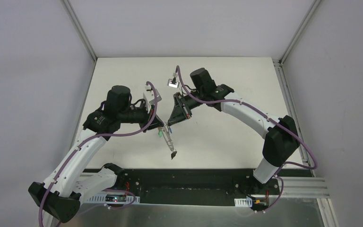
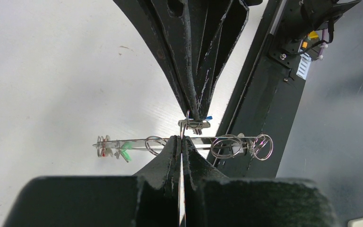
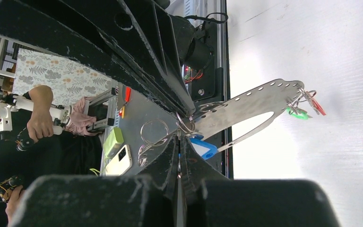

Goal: Put the keys on the keyring

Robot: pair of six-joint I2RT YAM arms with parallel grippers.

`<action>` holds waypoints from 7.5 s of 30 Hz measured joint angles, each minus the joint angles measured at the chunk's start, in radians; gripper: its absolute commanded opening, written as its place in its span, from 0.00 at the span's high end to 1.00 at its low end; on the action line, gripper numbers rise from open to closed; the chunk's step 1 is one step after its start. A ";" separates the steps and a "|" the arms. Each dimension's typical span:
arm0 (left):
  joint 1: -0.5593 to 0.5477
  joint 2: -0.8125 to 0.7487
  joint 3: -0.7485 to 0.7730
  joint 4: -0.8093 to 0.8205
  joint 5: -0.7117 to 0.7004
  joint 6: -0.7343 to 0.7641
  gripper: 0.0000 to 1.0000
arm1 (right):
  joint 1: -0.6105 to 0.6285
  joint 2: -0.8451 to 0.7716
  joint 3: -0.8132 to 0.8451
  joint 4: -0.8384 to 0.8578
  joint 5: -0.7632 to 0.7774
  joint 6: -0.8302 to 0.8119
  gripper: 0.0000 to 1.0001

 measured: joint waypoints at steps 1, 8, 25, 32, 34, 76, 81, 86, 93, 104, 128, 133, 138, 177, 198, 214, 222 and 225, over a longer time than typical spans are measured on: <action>0.000 0.000 0.000 0.000 0.000 0.002 1.00 | 0.000 0.000 0.002 0.000 0.000 0.001 1.00; 0.000 0.000 0.000 0.000 0.000 0.005 1.00 | 0.000 0.002 0.011 0.002 0.000 0.005 1.00; 0.000 0.000 0.000 -0.006 0.000 0.010 1.00 | 0.000 0.008 0.011 -0.001 0.003 -0.001 1.00; 0.000 0.000 0.000 -0.006 -0.001 0.010 1.00 | 0.000 0.008 0.011 -0.023 0.008 -0.032 1.00; 0.000 0.000 0.000 -0.006 -0.001 0.010 1.00 | 0.000 0.008 0.011 -0.024 0.008 -0.037 1.00; -0.001 0.000 0.000 -0.005 -0.007 0.010 1.00 | 0.024 0.031 0.067 -0.051 0.001 -0.043 1.00; -0.001 0.000 0.000 -0.005 -0.008 0.010 1.00 | 0.024 0.031 0.067 -0.069 -0.018 -0.069 1.00; -0.001 0.000 0.000 -0.005 -0.015 0.010 1.00 | 0.023 0.021 0.063 -0.095 -0.061 -0.107 1.00; -0.001 0.000 0.000 -0.005 -0.016 0.010 1.00 | 0.017 -0.015 0.053 -0.115 -0.079 -0.139 1.00; -0.001 0.000 0.000 0.001 -0.012 0.009 1.00 | 0.014 -0.016 0.037 -0.129 -0.005 -0.164 1.00; -0.001 0.000 -0.003 0.003 -0.006 0.009 1.00 | 0.019 0.017 0.066 -0.126 0.001 -0.126 1.00; -0.001 0.000 -0.006 0.005 -0.006 0.009 1.00 | 0.019 0.018 0.067 -0.126 0.003 -0.121 1.00; -0.001 0.000 -0.006 0.006 -0.006 0.009 1.00 | 0.019 0.025 0.077 -0.125 0.006 -0.112 1.00; -0.002 0.002 -0.010 0.010 -0.006 0.010 1.00 | 0.019 0.031 0.095 -0.119 0.037 -0.078 1.00; -0.008 0.003 -0.010 0.004 -0.009 0.011 1.00 | 0.020 0.041 0.095 -0.117 0.038 -0.055 1.00; -0.008 0.003 -0.010 0.002 -0.009 0.011 1.00 | 0.021 0.042 0.095 -0.117 0.044 -0.054 1.00; -0.008 0.003 -0.010 0.001 -0.011 0.012 1.00 | 0.023 0.042 0.095 -0.117 0.050 -0.054 1.00; -0.008 0.003 -0.012 0.002 -0.011 0.012 1.00 | 0.023 0.042 0.095 -0.117 0.053 -0.054 1.00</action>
